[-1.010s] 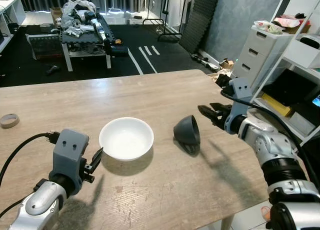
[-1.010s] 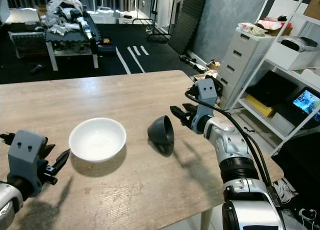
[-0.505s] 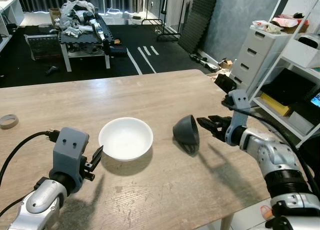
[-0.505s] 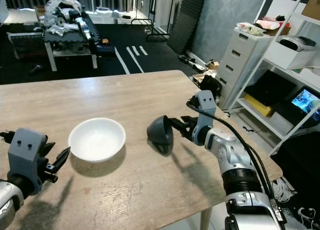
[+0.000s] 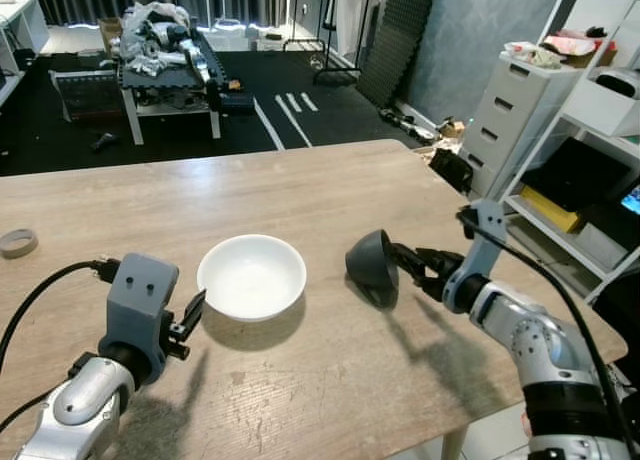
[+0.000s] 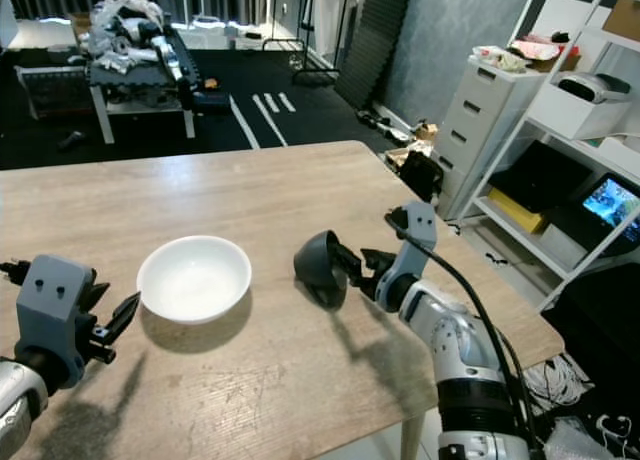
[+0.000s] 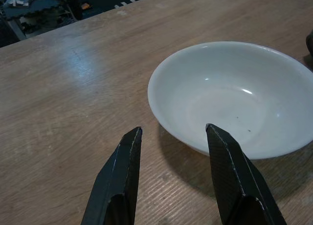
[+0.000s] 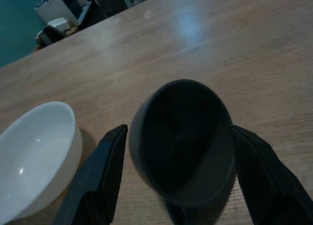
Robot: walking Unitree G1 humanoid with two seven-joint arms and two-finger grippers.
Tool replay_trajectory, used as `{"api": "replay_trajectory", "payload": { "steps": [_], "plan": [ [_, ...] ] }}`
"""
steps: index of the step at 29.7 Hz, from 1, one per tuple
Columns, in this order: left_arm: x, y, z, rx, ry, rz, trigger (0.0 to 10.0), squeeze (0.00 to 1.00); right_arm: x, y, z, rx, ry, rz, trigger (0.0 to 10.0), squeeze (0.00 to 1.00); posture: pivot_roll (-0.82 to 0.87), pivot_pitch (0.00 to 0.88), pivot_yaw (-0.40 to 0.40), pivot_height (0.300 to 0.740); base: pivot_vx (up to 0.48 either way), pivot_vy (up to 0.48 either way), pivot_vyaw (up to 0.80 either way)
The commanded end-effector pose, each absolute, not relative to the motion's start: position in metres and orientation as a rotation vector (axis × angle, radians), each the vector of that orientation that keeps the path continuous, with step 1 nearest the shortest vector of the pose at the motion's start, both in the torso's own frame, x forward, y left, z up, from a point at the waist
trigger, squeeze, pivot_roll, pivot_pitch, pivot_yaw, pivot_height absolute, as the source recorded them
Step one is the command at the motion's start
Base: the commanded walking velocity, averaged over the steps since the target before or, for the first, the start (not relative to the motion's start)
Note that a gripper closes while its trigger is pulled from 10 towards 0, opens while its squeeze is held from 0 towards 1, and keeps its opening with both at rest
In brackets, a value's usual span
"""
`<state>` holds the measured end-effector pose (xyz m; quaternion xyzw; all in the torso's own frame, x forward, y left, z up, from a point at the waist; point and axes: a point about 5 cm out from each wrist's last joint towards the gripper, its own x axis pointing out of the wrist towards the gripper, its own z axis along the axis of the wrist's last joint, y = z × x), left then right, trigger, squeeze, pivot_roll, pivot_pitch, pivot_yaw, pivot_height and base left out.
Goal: Setting the table
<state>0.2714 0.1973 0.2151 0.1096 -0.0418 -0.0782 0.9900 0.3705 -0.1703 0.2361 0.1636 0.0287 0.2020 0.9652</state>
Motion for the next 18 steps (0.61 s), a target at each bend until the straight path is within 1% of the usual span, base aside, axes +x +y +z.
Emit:
{"api": "replay_trajectory", "payload": {
  "steps": [1, 4, 6, 10, 12, 13, 16, 18],
  "plan": [
    [0.271, 0.196, 0.208, 0.209, -0.052, -0.164, 10.0, 0.00, 0.369, -0.170, 0.228, 0.313, 0.076, 0.371, 10.0, 0.00, 0.15, 0.157, 0.005, 0.740, 0.000, 0.000, 0.00],
    [0.271, 0.196, 0.208, 0.210, -0.053, -0.163, 10.0, 0.00, 0.369, -0.163, 0.224, 0.340, 0.082, 0.381, 10.0, 0.00, 0.15, 0.157, 0.006, 0.740, 0.000, 0.000, 0.00],
    [0.271, 0.196, 0.208, 0.210, -0.053, -0.163, 10.0, 0.00, 0.369, -0.163, 0.224, 0.340, 0.082, 0.381, 10.0, 0.00, 0.15, 0.157, 0.006, 0.740, 0.000, 0.000, 0.00],
    [0.271, 0.196, 0.209, 0.211, -0.054, -0.161, 10.0, 0.00, 0.369, -0.143, 0.216, 0.371, 0.101, 0.409, 10.0, 0.00, 0.16, 0.157, 0.007, 0.740, 0.000, 0.000, 0.00],
    [0.271, 0.196, 0.209, 0.211, -0.054, -0.161, 10.0, 0.00, 0.369, -0.140, 0.215, 0.371, 0.105, 0.410, 10.0, 0.00, 0.16, 0.157, 0.007, 0.740, 0.000, 0.000, 0.00],
    [0.271, 0.196, 0.210, 0.210, -0.055, -0.161, 10.0, 0.00, 0.370, -0.133, 0.210, 0.359, 0.108, 0.415, 10.0, 0.00, 0.16, 0.156, 0.007, 0.740, 0.000, 0.000, 0.00],
    [0.271, 0.195, 0.210, 0.210, -0.056, -0.162, 10.0, 0.00, 0.370, -0.128, 0.207, 0.341, 0.108, 0.414, 10.0, 0.00, 0.16, 0.157, 0.008, 0.740, 0.000, 0.000, 0.00],
    [0.271, 0.195, 0.210, 0.210, -0.058, -0.161, 10.0, 0.00, 0.372, -0.120, 0.201, 0.291, 0.094, 0.411, 10.0, 0.00, 0.17, 0.158, 0.008, 0.740, 0.000, 0.000, 0.00]
  ]
}}
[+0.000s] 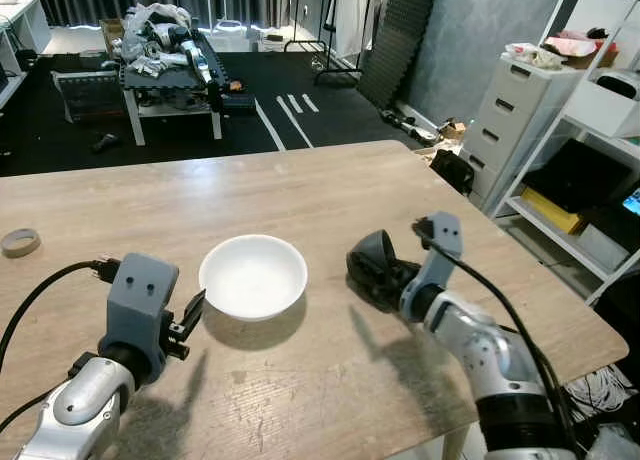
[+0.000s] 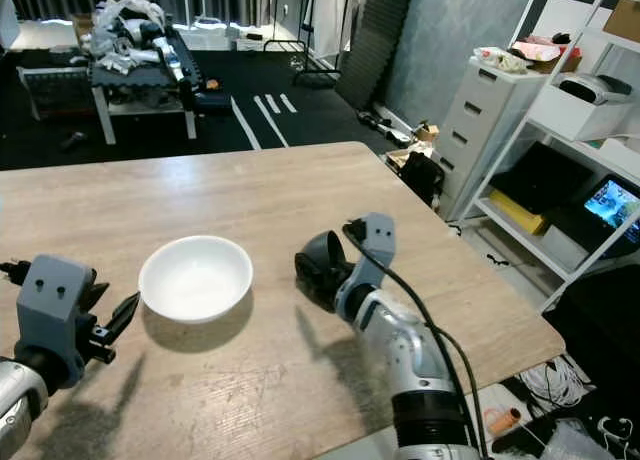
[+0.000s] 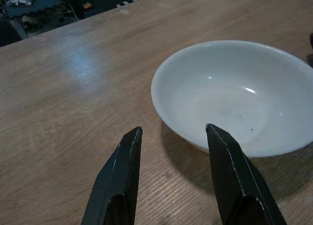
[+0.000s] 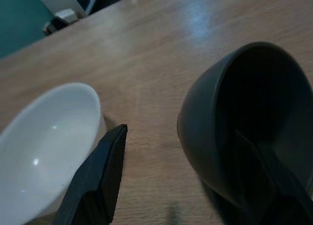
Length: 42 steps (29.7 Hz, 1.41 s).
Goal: Setting the table
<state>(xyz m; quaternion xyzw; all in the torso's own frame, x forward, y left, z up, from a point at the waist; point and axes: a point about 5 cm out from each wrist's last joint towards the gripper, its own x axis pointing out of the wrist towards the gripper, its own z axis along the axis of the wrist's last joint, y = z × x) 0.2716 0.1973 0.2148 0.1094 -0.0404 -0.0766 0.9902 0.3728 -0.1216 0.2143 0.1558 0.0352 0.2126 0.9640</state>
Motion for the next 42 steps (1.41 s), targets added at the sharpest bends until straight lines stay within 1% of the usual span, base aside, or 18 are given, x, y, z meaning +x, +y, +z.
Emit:
{"api": "replay_trajectory", "payload": {
  "steps": [1, 2, 3, 4, 5, 7, 8, 15, 18, 19, 25, 33, 34, 35, 37, 38, 39, 42],
  "plan": [
    [0.271, 0.195, 0.210, 0.210, -0.058, -0.161, 10.0, 0.00, 0.372, -0.120, 0.201, 0.291, 0.094, 0.411, 10.0, 0.00, 0.17, 0.158, 0.008, 0.740, 0.000, 0.000, 0.00],
    [0.271, 0.195, 0.210, 0.210, -0.058, -0.160, 10.0, 0.00, 0.373, -0.116, 0.198, 0.250, 0.076, 0.405, 10.0, 0.00, 0.17, 0.158, 0.007, 0.740, 0.000, 0.000, 0.00],
    [0.271, 0.195, 0.210, 0.210, -0.059, -0.159, 10.0, 0.00, 0.374, -0.112, 0.195, 0.201, 0.056, 0.405, 5.8, 0.00, 0.17, 0.158, 0.007, 0.740, 0.000, 0.000, 0.00],
    [0.271, 0.195, 0.210, 0.210, -0.059, -0.159, 10.0, 0.00, 0.374, -0.112, 0.195, 0.201, 0.056, 0.405, 5.8, 0.00, 0.17, 0.158, 0.007, 0.740, 0.000, 0.000, 0.00],
    [0.271, 0.195, 0.210, 0.211, -0.059, -0.157, 10.0, 0.00, 0.375, -0.109, 0.192, 0.156, 0.046, 0.405, 3.0, 0.00, 0.17, 0.159, 0.005, 0.740, 0.000, 0.000, 0.00],
    [0.271, 0.195, 0.211, 0.211, -0.059, -0.157, 10.0, 0.00, 0.375, -0.108, 0.190, 0.131, 0.042, 0.404, 3.0, 0.00, 0.17, 0.159, 0.005, 0.740, 0.000, 0.000, 0.00],
    [0.271, 0.195, 0.210, 0.211, -0.059, -0.155, 10.0, 0.00, 0.375, -0.107, 0.187, 0.106, 0.040, 0.407, 0.0, 0.00, 0.17, 0.159, 0.003, 0.740, 0.000, 0.000, 0.00],
    [0.271, 0.195, 0.210, 0.209, -0.059, -0.151, 10.0, 0.00, 0.375, -0.106, 0.183, 0.020, 0.017, 0.406, 0.0, 0.00, 0.17, 0.156, -0.001, 0.740, 0.000, 0.000, 0.00],
    [0.271, 0.195, 0.210, 0.209, -0.059, -0.151, 10.0, 0.00, 0.375, -0.106, 0.183, 0.020, 0.017, 0.406, 0.0, 0.00, 0.17, 0.156, -0.001, 0.740, 0.000, 0.000, 0.00],
    [0.271, 0.195, 0.210, 0.207, -0.059, -0.150, 10.0, 0.00, 0.375, -0.109, 0.184, -0.015, -0.005, 0.403, 0.0, 0.00, 0.17, 0.152, 0.000, 0.740, 0.000, 0.000, 0.00],
    [0.273, 0.194, 0.209, 0.204, -0.062, -0.152, 10.0, 0.00, 0.378, -0.116, 0.188, -0.091, -0.066, 0.386, 0.0, 0.00, 0.16, 0.142, 0.000, 0.740, 0.000, 0.000, 0.00],
    [0.274, 0.194, 0.209, 0.204, -0.063, -0.152, 10.0, 0.00, 0.380, -0.118, 0.189, -0.117, -0.101, 0.385, 0.0, 0.00, 0.16, 0.134, -0.002, 0.740, 0.000, 0.000, 0.00],
    [0.274, 0.194, 0.209, 0.203, -0.063, -0.152, 10.0, 0.00, 0.381, -0.118, 0.195, -0.200, -0.130, 0.409, 0.0, 0.00, 0.16, 0.131, -0.001, 0.740, 0.000, 0.000, 0.00],
    [0.274, 0.194, 0.209, 0.203, -0.063, -0.152, 10.0, 0.00, 0.381, -0.118, 0.195, -0.200, -0.130, 0.409, 0.0, 0.00, 0.16, 0.131, -0.001, 0.740, 0.000, 0.000, 0.00],
    [0.274, 0.194, 0.209, 0.203, -0.064, -0.152, 10.0, 0.00, 0.379, -0.119, 0.218, -0.521, -0.183, 0.563, 0.0, 0.00, 0.16, 0.127, -0.001, 0.740, 0.000, 0.000, 0.00],
    [0.274, 0.194, 0.208, 0.203, -0.065, -0.154, 10.0, 0.00, 0.377, -0.121, 0.233, -0.664, -0.208, 0.636, 10.0, 0.00, 0.15, 0.125, -0.003, 0.740, 0.000, 0.000, 0.00],
    [0.274, 0.193, 0.208, 0.203, -0.065, -0.155, 10.0, 0.00, 0.376, -0.124, 0.245, -0.754, -0.224, 0.685, 10.0, 0.00, 0.15, 0.124, -0.004, 0.740, 0.000, 0.000, 0.00],
    [0.275, 0.192, 0.208, 0.200, -0.066, -0.158, 10.0, 0.00, 0.371, -0.130, 0.269, -0.906, -0.262, 0.770, 10.0, 0.00, 0.14, 0.126, -0.011, 0.740, 0.000, 0.000, 0.00]
  ]
}}
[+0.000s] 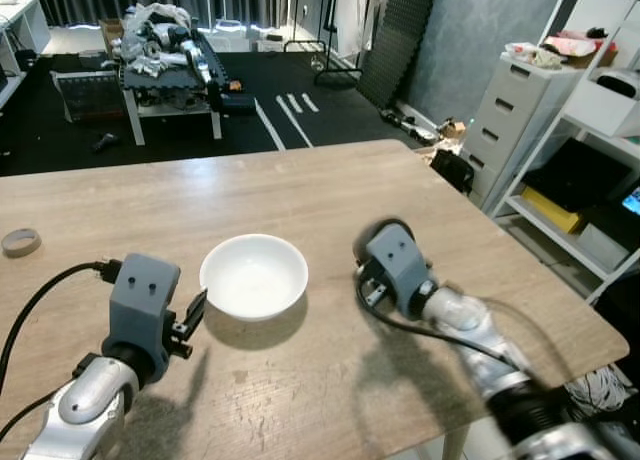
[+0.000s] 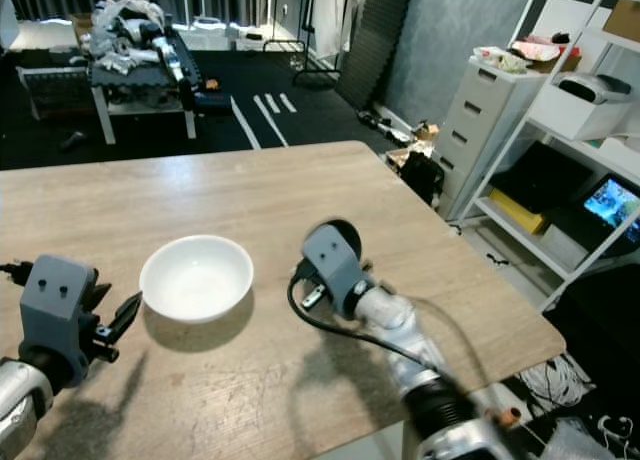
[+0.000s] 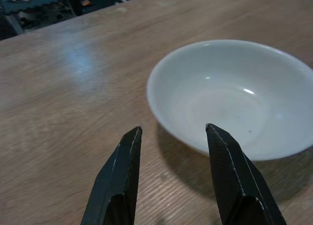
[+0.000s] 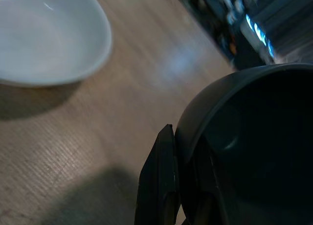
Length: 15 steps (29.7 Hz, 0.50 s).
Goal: Setting the table
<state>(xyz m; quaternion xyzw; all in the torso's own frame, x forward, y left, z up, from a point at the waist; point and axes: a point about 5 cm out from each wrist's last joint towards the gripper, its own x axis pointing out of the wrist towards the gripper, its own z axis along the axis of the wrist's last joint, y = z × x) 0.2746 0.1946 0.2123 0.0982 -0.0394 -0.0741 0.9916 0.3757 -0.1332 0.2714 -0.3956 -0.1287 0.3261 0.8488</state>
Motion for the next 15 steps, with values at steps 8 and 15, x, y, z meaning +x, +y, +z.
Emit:
{"api": "replay_trajectory", "payload": {
  "steps": [8, 15],
  "plan": [
    [0.273, 0.193, 0.207, 0.200, -0.061, -0.159, 10.0, 0.00, 0.363, -0.149, 0.260, -1.132, -0.090, 0.994, 10.0, 0.00, 0.14, 0.138, -0.005, 0.740, 0.000, 0.000, 0.00],
    [0.273, 0.193, 0.207, 0.202, -0.058, -0.168, 10.0, 0.00, 0.366, -0.143, 0.252, -1.235, -0.058, 1.025, 10.0, 0.00, 0.14, 0.150, 0.003, 0.740, 0.000, 0.000, 0.00]
  ]
}}
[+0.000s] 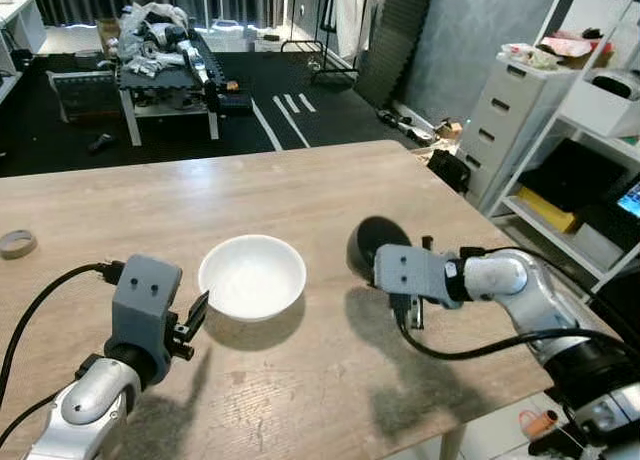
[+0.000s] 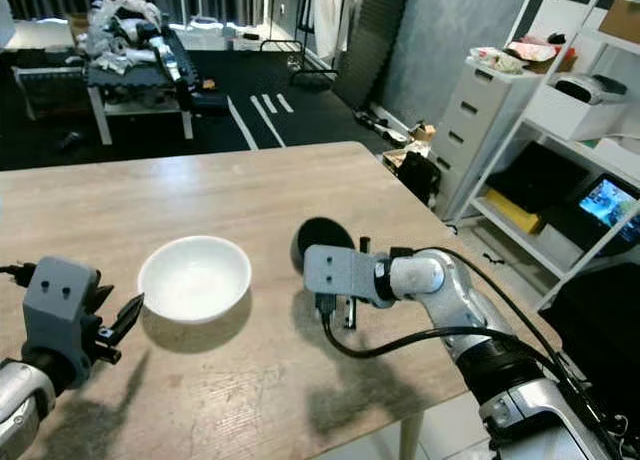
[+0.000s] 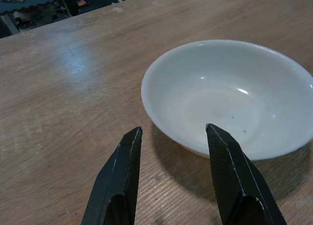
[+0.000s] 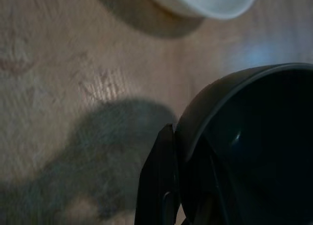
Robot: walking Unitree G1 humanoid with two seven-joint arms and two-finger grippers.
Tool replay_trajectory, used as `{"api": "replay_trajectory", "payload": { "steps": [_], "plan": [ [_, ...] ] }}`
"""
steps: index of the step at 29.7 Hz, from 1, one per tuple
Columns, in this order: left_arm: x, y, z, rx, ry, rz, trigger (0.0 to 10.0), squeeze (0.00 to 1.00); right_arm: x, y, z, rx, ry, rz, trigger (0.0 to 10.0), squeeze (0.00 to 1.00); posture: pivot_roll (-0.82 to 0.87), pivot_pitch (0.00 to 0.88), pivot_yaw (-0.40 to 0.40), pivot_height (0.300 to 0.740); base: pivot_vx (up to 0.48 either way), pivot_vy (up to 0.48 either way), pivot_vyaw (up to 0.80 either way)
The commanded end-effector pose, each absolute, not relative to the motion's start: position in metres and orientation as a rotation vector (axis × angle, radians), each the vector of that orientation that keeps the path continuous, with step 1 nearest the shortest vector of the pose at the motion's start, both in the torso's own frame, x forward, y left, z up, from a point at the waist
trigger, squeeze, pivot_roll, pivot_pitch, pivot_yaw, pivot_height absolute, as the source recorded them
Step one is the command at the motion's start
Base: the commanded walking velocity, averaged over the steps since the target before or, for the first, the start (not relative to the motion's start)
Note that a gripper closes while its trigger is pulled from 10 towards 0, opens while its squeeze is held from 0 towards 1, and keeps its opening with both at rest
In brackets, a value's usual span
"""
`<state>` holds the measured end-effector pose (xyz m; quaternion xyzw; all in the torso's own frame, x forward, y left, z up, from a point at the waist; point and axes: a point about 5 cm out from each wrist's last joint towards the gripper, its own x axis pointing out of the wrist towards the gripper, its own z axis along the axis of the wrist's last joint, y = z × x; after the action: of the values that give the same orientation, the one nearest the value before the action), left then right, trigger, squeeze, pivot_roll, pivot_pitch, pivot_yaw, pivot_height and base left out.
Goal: Setting the table
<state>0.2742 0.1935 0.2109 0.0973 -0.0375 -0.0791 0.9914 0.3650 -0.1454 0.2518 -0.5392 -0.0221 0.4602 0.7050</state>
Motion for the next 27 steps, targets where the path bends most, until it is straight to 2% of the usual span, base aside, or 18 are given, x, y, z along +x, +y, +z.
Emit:
{"api": "replay_trajectory", "payload": {
  "steps": [1, 4, 13, 17, 18, 20, 21, 27],
  "plan": [
    [0.273, 0.193, 0.207, 0.202, -0.058, -0.168, 10.0, 0.00, 0.366, -0.143, 0.252, -1.235, -0.058, 1.025, 10.0, 0.00, 0.14, 0.150, 0.003, 0.740, 0.000, 0.000, 0.00],
    [0.272, 0.193, 0.207, 0.205, -0.055, -0.172, 10.0, 0.00, 0.373, -0.135, 0.253, -1.270, -0.086, 0.975, 10.0, 0.00, 0.15, 0.154, 0.007, 0.740, 0.000, 0.000, 0.00],
    [0.271, 0.194, 0.208, 0.210, -0.052, -0.167, 10.0, 0.00, 0.374, -0.123, 0.240, -1.323, -0.077, 1.019, 10.0, 0.00, 0.16, 0.162, 0.005, 0.740, 0.000, 0.000, 0.00],
    [0.270, 0.194, 0.208, 0.209, -0.050, -0.164, 10.0, 0.00, 0.375, -0.124, 0.235, -1.350, -0.062, 1.028, 10.0, 0.08, 0.15, 0.166, 0.003, 0.740, 0.000, 0.000, 0.00],
    [0.270, 0.194, 0.207, 0.208, -0.050, -0.163, 10.0, 0.00, 0.376, -0.123, 0.237, -1.351, -0.074, 1.006, 10.0, 0.76, 0.15, 0.166, 0.002, 0.740, 0.000, 0.000, 0.00],
    [0.270, 0.194, 0.207, 0.208, -0.050, -0.163, 10.0, 0.00, 0.377, -0.123, 0.238, -1.352, -0.083, 0.990, 10.0, 0.76, 0.15, 0.166, 0.002, 0.740, 0.000, 0.000, 0.00],
    [0.270, 0.194, 0.207, 0.207, -0.050, -0.162, 10.0, 0.00, 0.380, -0.122, 0.240, -1.351, -0.101, 0.965, 10.0, 1.00, 0.15, 0.166, 0.001, 0.740, 0.000, 0.000, 0.00],
    [0.270, 0.194, 0.207, 0.204, -0.050, -0.162, 10.0, 0.00, 0.387, -0.119, 0.252, -1.327, -0.186, 0.854, 10.0, 1.00, 0.15, 0.167, 0.003, 0.740, 0.000, 0.000, 0.00]
  ]
}}
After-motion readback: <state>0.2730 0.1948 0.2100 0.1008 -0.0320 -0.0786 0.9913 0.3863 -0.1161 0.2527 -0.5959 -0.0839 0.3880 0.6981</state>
